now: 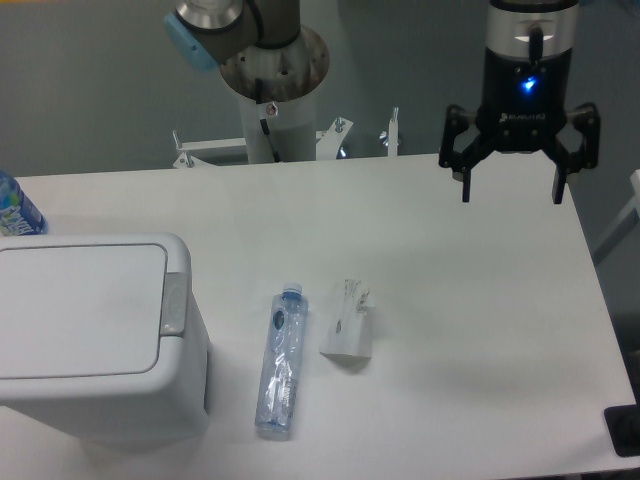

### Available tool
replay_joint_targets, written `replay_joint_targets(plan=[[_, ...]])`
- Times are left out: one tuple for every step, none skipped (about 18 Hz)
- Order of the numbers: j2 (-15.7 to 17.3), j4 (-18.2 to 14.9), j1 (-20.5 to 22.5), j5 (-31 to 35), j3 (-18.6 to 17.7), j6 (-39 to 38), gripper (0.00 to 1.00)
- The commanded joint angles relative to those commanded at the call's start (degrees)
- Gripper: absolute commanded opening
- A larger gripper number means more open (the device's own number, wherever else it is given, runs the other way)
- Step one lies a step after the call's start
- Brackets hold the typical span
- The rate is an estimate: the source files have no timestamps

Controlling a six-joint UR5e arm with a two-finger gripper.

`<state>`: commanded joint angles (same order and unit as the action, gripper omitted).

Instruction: Open the trash can

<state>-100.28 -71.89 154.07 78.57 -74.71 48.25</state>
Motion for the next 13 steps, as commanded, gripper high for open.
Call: replay_joint_targets(plan=[[0.00,0.00,0.00,0.00,0.09,0.00,1.00],[-0.09,0.00,0.09,0.09,0.09,0.00,1.00],[-0.09,0.00,0.00,0.09,0.44,-0.09,1.00],[-0.09,0.00,0.00,0.00,0.53,-0.09,1.00],[-0.09,0.00,0.00,-0.09,0.53,-0.17,1.00],[-0.09,0.00,0.09,-0.09,0.53,-0.26,1.00],[0.00,0.00,0.00,-0.17,0.35,-1.13,1.00],[0.00,0.09,0.00,-0.09,0.18,-2.19,1.00],[0.00,0.09,-0.09,-0.17,0.44,-3.68,1.00],[-0.09,0.09,-0.09,-0.26,0.61,-5.61,1.00],[-0.09,0.09,-0.09,-0.09,0.70,-7.37,1.00],[0.00,0.09,-0.09,-0.09,0.53,-8.34,1.00],[0.17,0.09,-0.17,-0.09,0.01,-8.44,1.00]])
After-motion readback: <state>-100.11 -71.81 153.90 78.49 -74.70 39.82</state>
